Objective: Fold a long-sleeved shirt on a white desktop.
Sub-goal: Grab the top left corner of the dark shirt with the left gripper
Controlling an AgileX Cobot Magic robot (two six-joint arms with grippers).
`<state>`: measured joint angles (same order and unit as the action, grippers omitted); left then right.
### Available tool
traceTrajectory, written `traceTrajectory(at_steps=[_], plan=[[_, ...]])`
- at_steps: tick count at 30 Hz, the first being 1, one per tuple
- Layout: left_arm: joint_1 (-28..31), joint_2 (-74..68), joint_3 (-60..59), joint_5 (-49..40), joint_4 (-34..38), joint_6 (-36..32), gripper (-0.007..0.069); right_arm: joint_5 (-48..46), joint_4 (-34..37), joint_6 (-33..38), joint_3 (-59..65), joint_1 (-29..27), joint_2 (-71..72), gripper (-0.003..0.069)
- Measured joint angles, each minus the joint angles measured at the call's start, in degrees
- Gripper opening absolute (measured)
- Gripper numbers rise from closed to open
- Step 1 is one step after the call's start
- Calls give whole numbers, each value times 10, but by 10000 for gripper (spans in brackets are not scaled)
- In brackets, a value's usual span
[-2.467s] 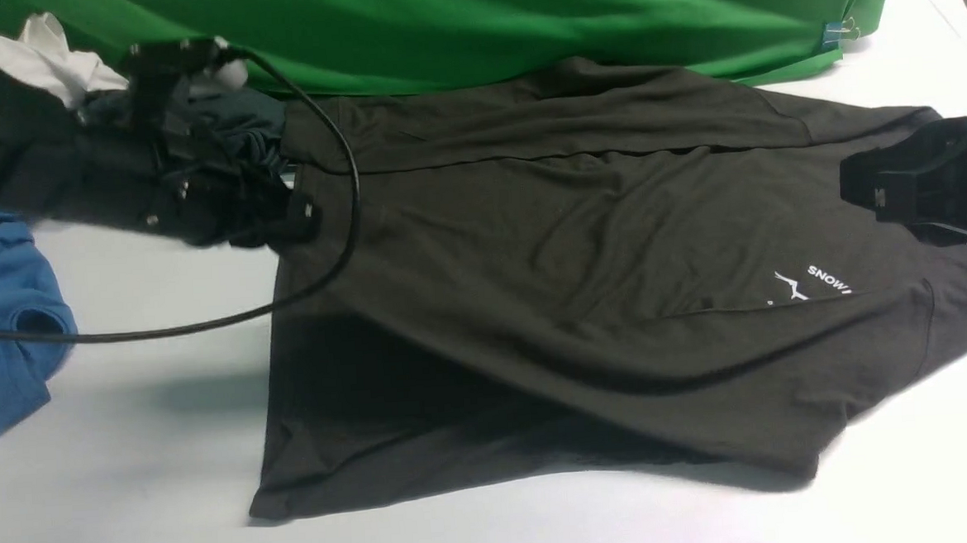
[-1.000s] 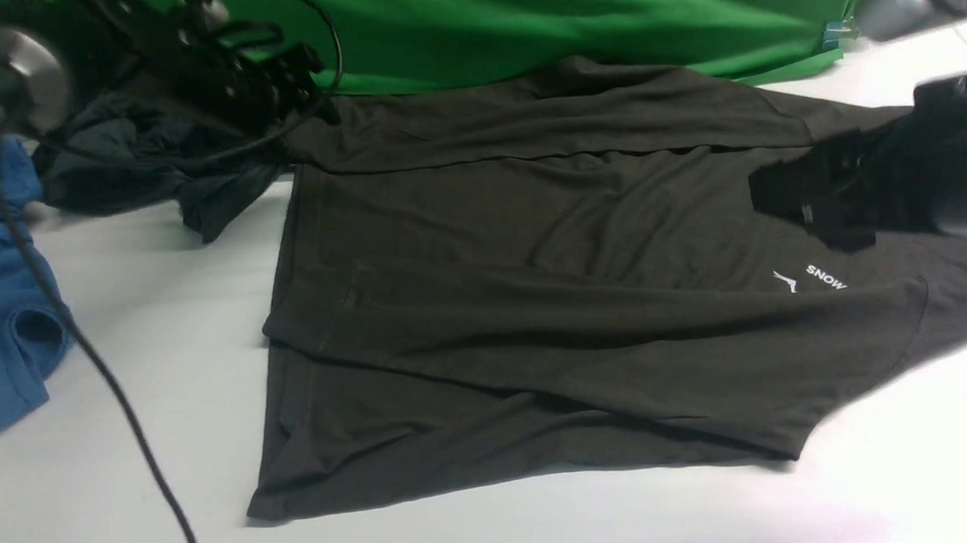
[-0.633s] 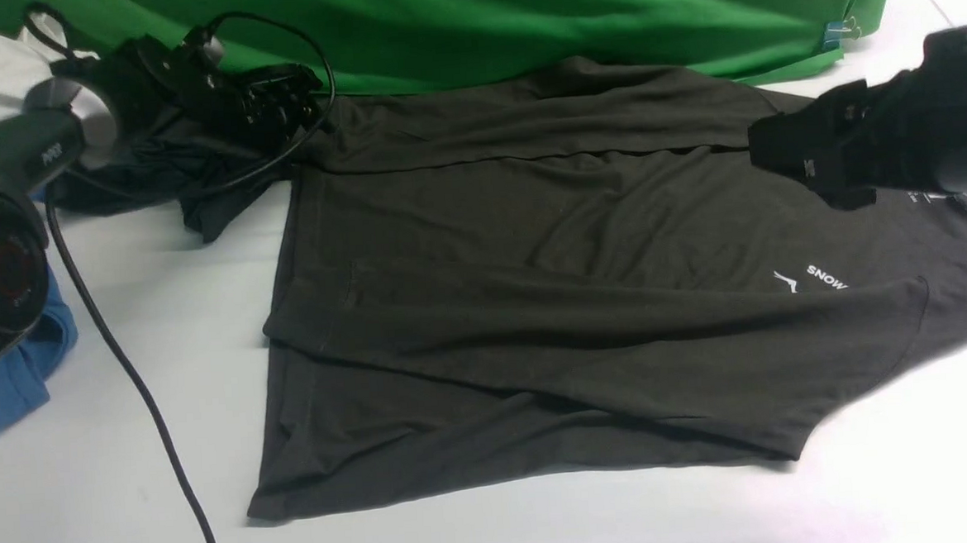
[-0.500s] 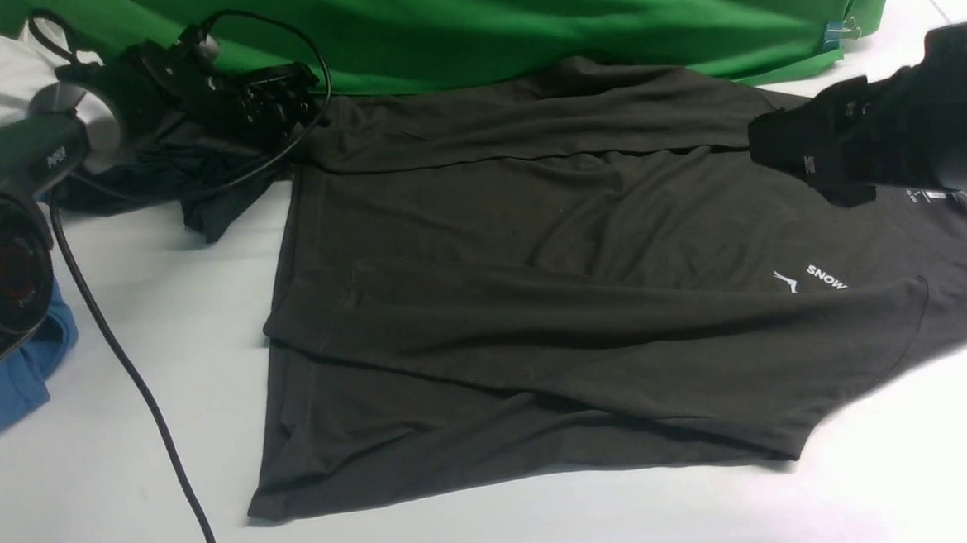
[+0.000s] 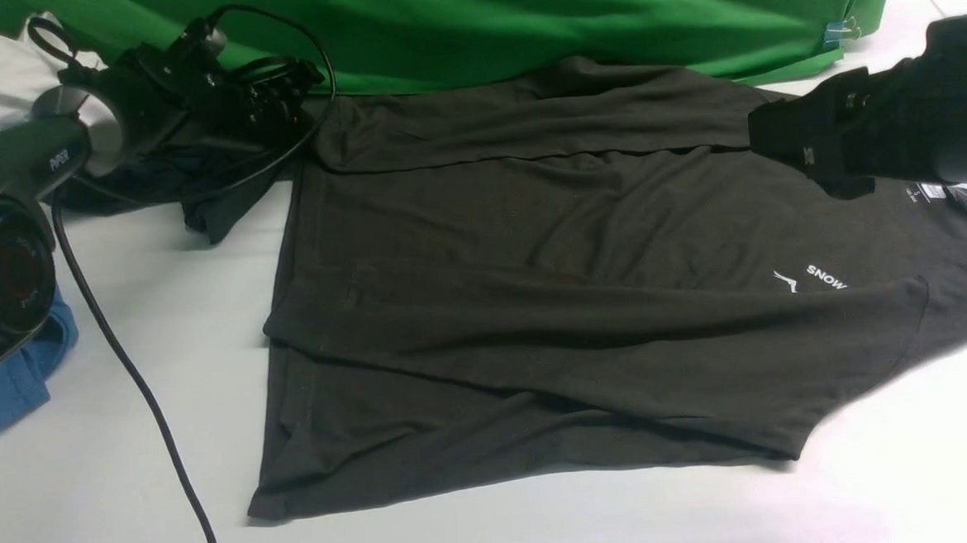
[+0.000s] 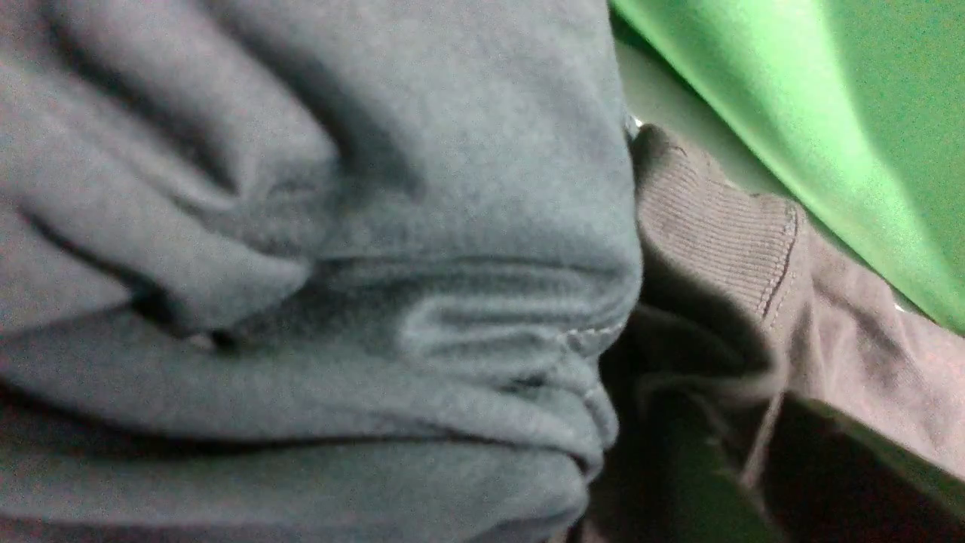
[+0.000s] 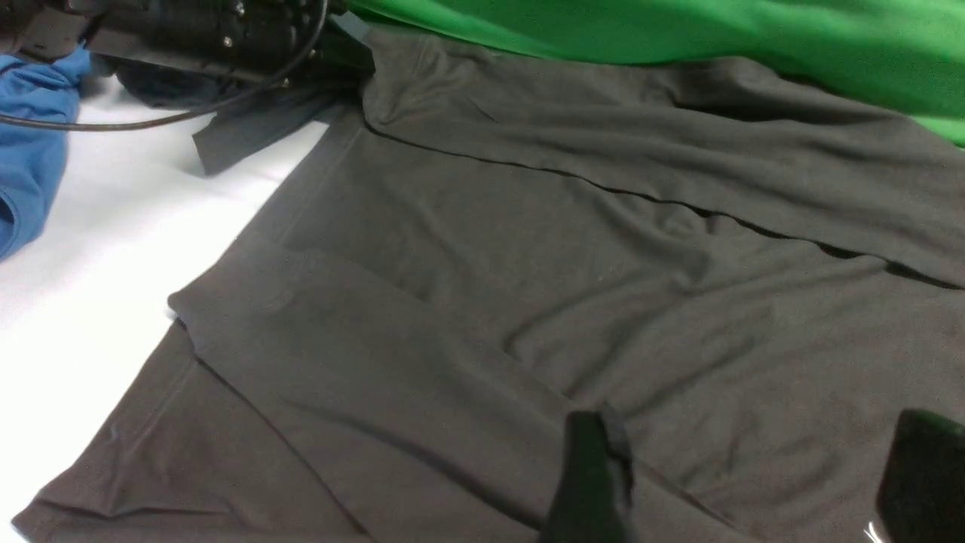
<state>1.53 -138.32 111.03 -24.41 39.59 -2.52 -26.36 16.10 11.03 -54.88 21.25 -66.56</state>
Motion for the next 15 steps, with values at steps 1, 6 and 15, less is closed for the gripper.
traceTrajectory(at_steps=[1, 6, 15], plan=[[0, 0, 0, -6, 2, -2, 47, 0, 0, 0, 0, 0, 0, 470], [0, 2, 0, -29, 5, -11, 18, 0, 0, 0, 0, 0, 0, 470], [0, 76, 2, -97, -39, -35, 19, -2, 1, 0, 0, 0, 0, 470]])
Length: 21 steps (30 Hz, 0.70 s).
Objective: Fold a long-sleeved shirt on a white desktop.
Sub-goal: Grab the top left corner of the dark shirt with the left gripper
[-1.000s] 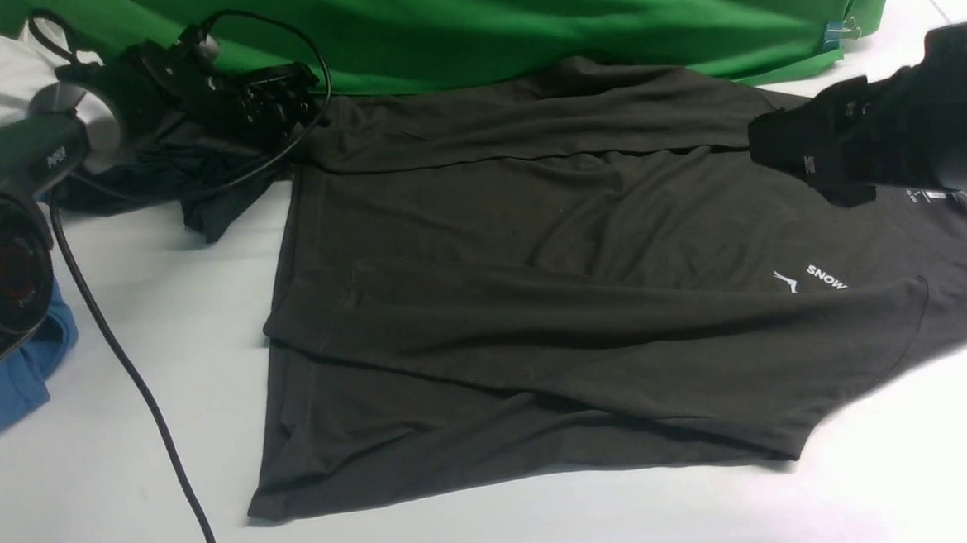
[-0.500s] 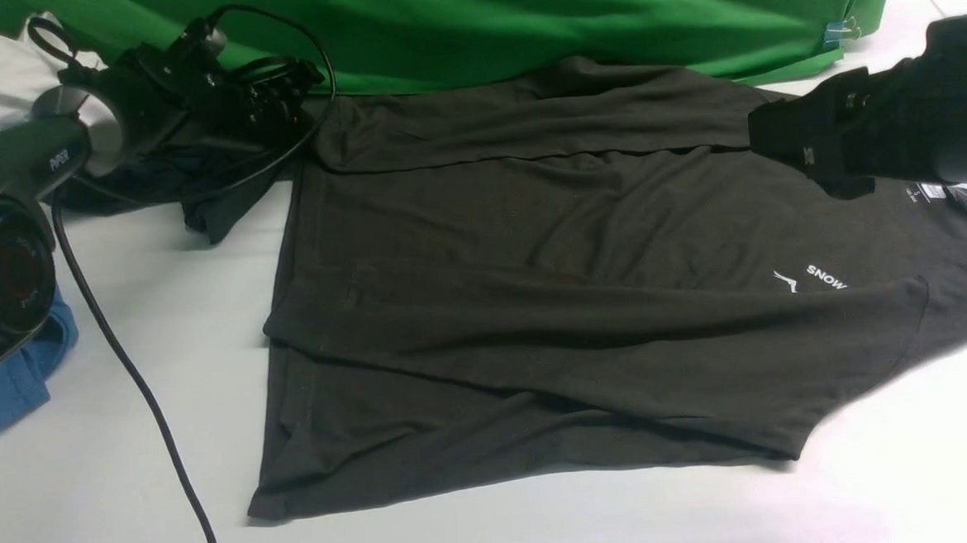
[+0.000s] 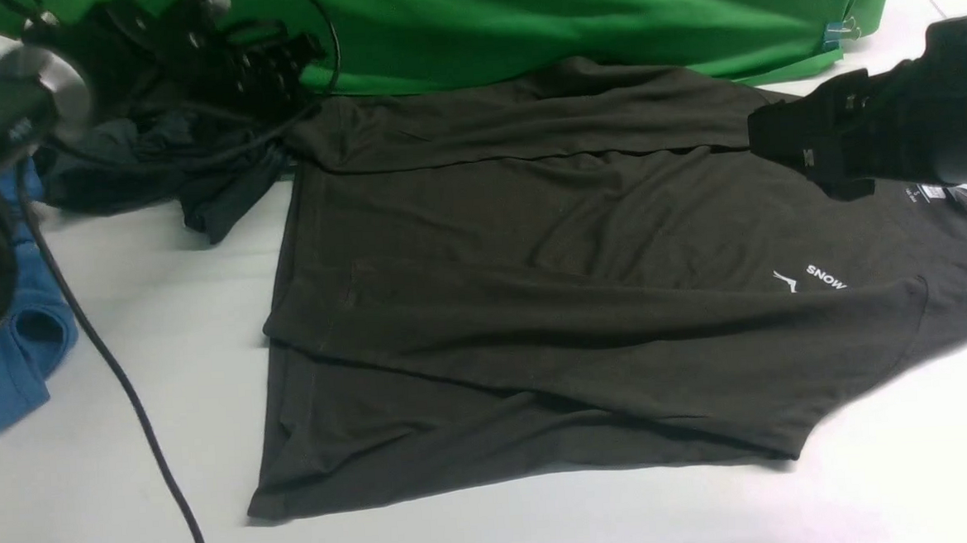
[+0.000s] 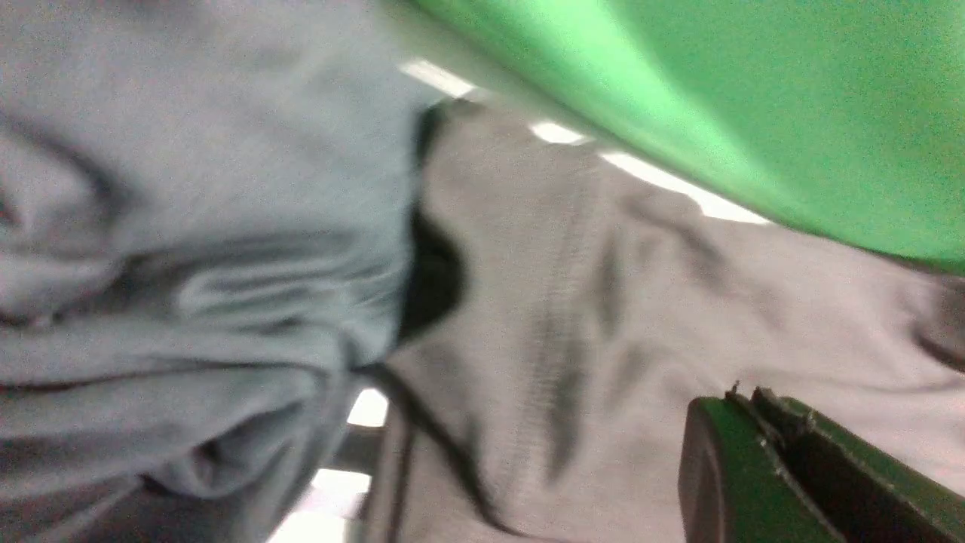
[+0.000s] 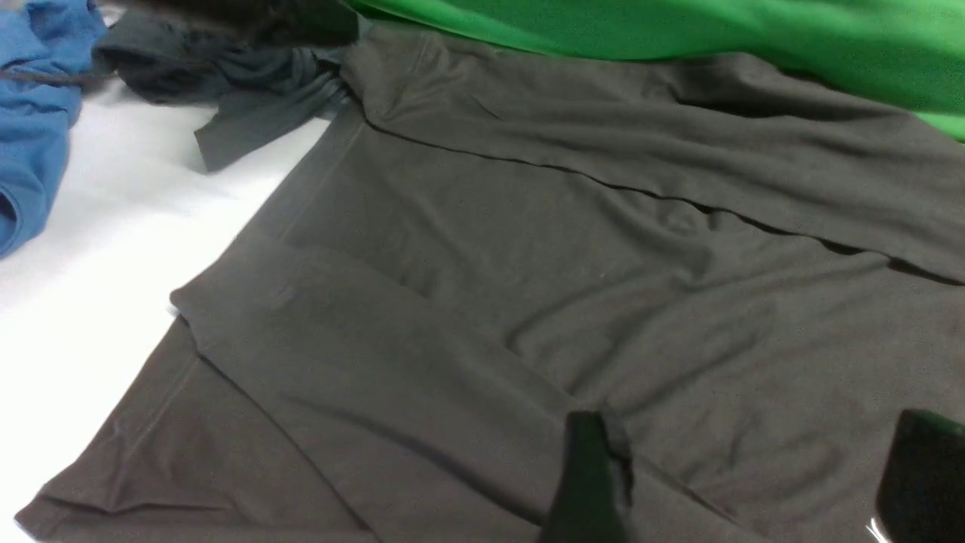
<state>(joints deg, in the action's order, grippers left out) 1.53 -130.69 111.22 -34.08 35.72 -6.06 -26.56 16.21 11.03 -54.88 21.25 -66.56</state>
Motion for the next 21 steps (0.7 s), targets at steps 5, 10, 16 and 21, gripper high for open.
traceTrajectory(at_steps=[5, 10, 16, 21], plan=[[0, 43, 4, -42, -70, 30, 19, -11, 0, 0, 0, 0, 0, 470], [0, 39, 4, -73, -127, 157, 48, -15, 0, 0, 0, 0, 0, 470], [0, -20, 4, -66, -110, 186, 174, -15, 0, 0, 0, 0, 0, 470], [0, -53, 4, -8, -106, 185, 398, -13, 0, 0, 0, 0, 0, 470]])
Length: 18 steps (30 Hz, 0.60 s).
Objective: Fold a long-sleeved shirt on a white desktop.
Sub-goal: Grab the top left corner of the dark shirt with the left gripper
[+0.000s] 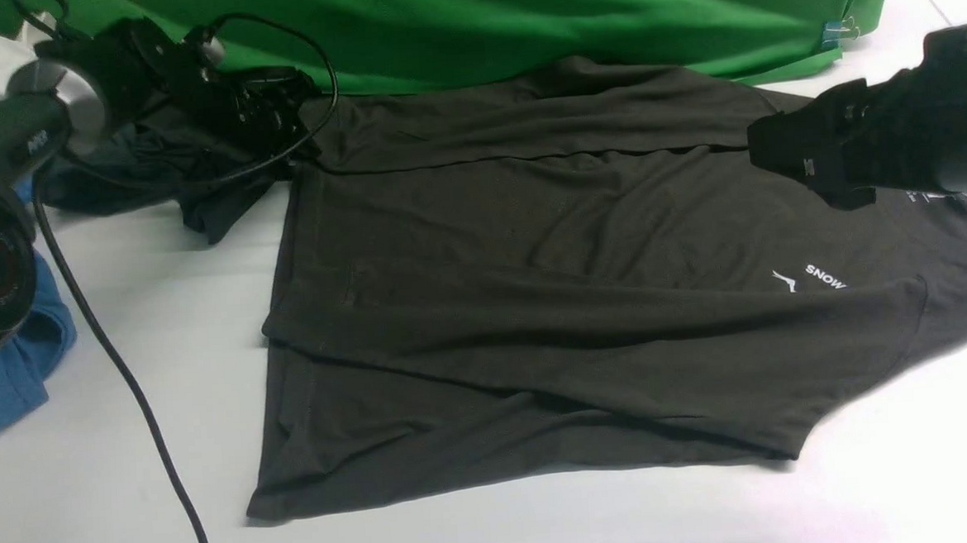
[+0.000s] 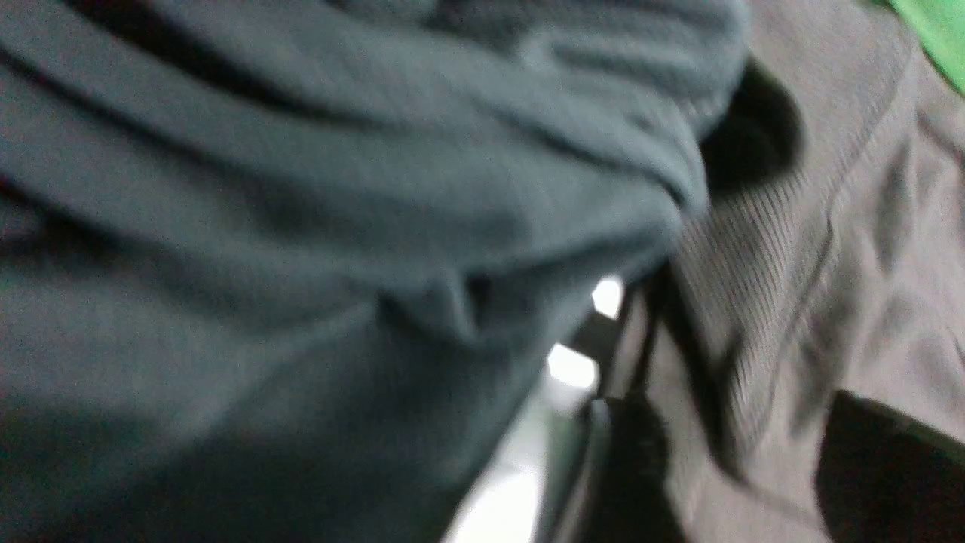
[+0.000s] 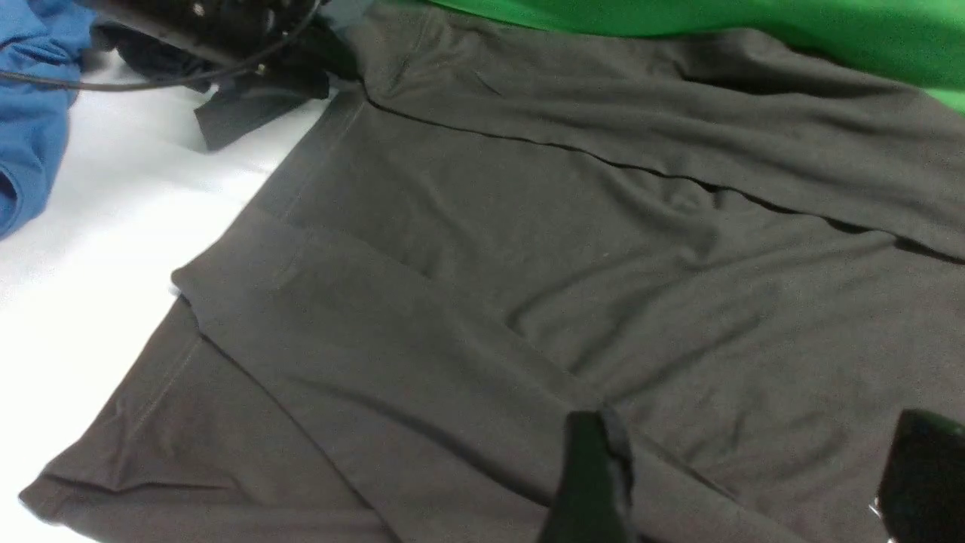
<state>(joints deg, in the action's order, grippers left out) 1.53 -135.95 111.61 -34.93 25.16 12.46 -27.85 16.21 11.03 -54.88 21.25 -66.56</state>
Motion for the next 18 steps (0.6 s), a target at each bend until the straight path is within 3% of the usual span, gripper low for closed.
traceTrajectory(at_steps=[4, 7, 14, 18], plan=[[0, -8, 0, 52, 22, -11, 538, 5, 0, 0, 0, 0, 0, 470], [0, -18, 0, 89, 67, -52, 570, 11, 0, 0, 0, 0, 0, 470], [0, -40, 0, 132, 179, -151, 529, 33, 0, -1, 0, 0, 0, 470], [0, -43, 0, 133, 195, -185, 420, 44, 0, -1, 0, 0, 0, 470]])
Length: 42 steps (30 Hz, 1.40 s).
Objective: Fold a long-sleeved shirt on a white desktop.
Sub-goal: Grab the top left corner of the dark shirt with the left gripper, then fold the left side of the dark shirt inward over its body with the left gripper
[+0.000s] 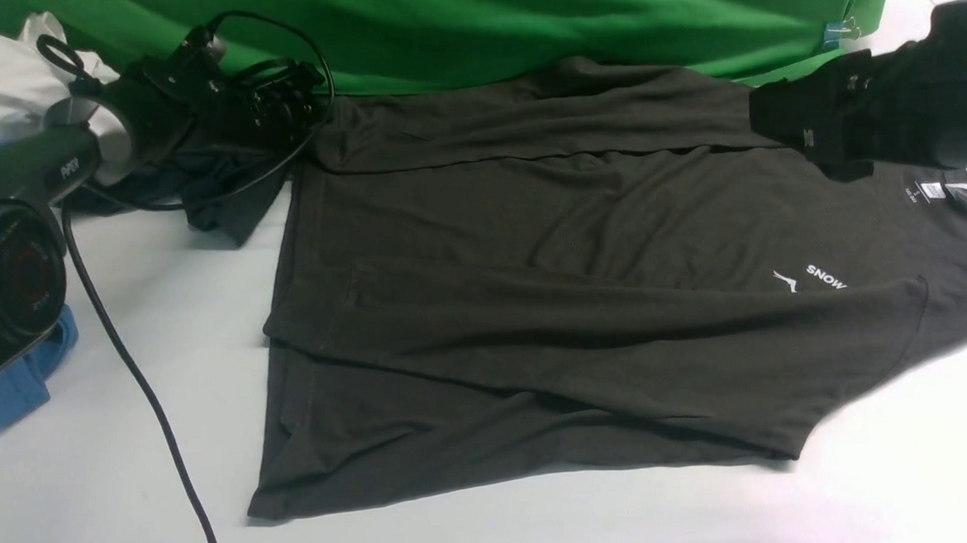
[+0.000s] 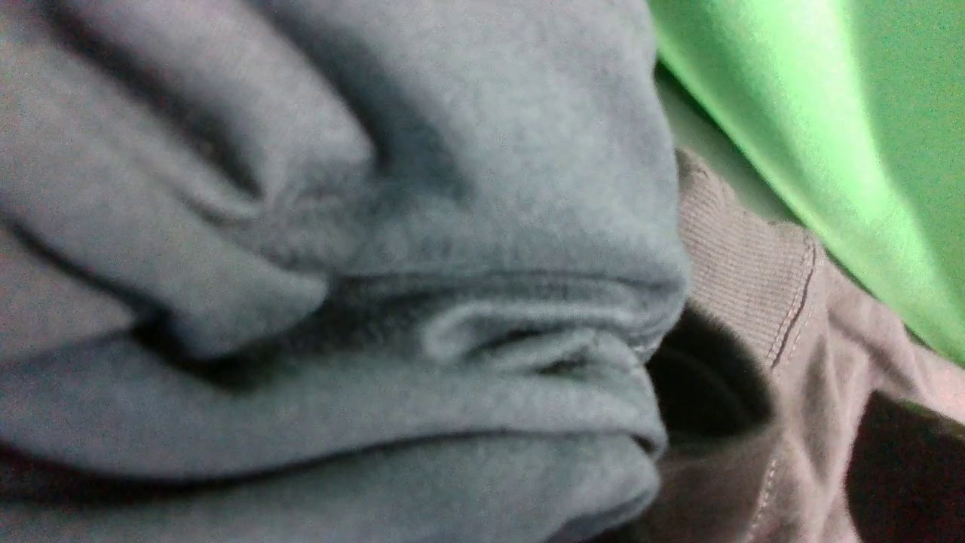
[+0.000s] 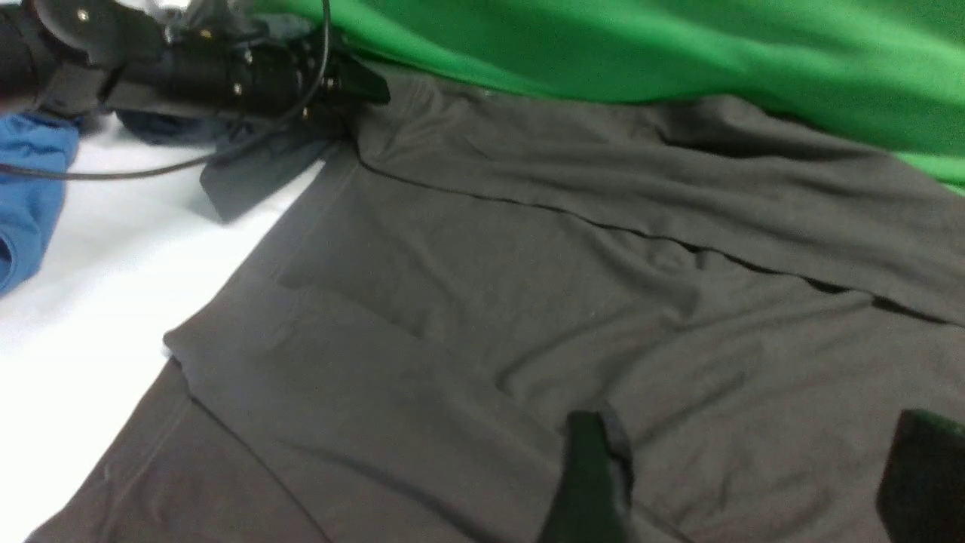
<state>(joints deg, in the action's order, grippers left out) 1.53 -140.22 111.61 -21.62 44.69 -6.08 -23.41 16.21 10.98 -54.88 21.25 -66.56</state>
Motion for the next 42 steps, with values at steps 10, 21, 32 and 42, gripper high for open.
traceTrajectory(at_steps=[10, 21, 32, 42], plan=[[0, 0, 0, 6, 2, -15, 88, 3, 0, 0, 0, 0, 0, 470], [0, 51, 0, -33, -61, -16, 64, 3, 0, 0, 0, 0, 0, 470], [0, 131, 0, -213, -136, 15, 64, -29, 0, 0, 0, 0, 0, 470], [-12, 158, -3, -383, -204, 25, 63, -48, 0, 0, 0, 0, 0, 470]])
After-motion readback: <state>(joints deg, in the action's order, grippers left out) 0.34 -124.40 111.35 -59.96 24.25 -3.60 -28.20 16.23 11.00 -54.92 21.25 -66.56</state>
